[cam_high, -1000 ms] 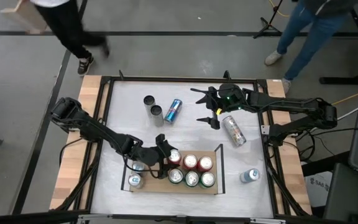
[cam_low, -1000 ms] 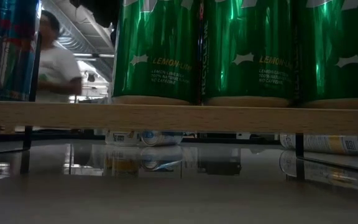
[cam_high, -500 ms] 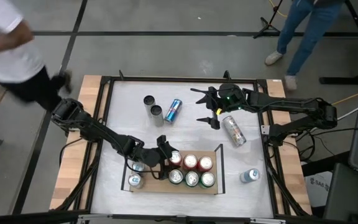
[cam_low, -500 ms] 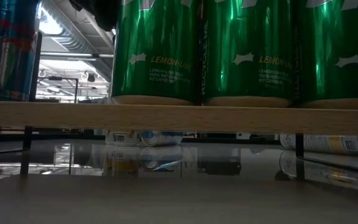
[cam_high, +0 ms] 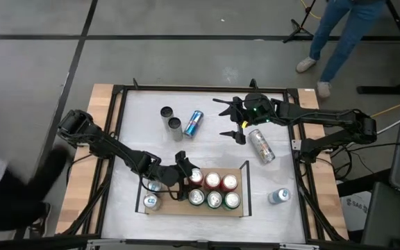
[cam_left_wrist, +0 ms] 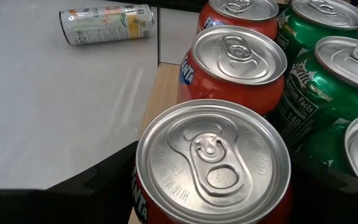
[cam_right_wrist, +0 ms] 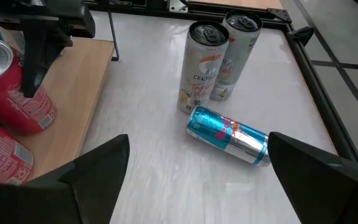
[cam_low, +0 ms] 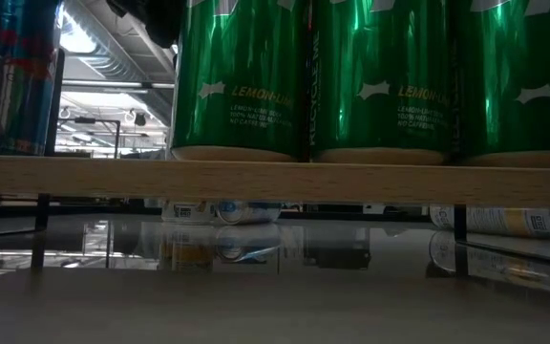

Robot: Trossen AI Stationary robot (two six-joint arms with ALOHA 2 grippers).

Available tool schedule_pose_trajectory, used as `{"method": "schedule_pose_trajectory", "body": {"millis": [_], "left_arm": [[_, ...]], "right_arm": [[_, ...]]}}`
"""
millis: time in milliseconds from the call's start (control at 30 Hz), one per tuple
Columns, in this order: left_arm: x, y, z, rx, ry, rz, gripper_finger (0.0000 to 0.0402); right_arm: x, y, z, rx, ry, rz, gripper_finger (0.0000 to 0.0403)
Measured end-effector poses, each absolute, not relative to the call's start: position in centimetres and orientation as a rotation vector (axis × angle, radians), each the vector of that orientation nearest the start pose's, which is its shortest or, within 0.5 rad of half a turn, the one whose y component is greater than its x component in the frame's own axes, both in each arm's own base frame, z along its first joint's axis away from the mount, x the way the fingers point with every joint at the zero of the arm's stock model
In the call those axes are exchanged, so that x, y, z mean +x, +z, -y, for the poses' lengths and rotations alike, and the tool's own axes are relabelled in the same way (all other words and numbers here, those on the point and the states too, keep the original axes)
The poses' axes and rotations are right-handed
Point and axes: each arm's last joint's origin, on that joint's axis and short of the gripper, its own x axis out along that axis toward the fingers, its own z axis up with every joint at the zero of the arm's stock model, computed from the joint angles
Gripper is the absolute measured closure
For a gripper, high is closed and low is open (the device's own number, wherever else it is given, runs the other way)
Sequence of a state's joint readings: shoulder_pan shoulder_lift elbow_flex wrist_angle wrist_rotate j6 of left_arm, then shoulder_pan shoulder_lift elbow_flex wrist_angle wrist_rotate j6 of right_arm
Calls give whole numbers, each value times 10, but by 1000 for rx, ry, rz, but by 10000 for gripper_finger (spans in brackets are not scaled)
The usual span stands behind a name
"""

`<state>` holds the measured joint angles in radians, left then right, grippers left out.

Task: Place canned beverage on shelf
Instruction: Put the red soda can on the shelf aligned with the other red soda can

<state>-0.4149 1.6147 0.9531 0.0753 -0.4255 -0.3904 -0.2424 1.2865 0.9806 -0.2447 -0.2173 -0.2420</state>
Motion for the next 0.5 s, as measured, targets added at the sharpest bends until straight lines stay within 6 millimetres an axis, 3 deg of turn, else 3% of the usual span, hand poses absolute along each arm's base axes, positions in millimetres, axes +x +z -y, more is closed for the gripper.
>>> {"method": "schedule_pose_trajectory", "body": {"millis": [233,500], "left_arm": [[316,212,126,-141,113,-523,102],[316,212,126,-142,112,-523,55]], "right_arm": [[273,290,61,-111,40,-535,31],[273,290,61,-111,40,-535,31]]}}
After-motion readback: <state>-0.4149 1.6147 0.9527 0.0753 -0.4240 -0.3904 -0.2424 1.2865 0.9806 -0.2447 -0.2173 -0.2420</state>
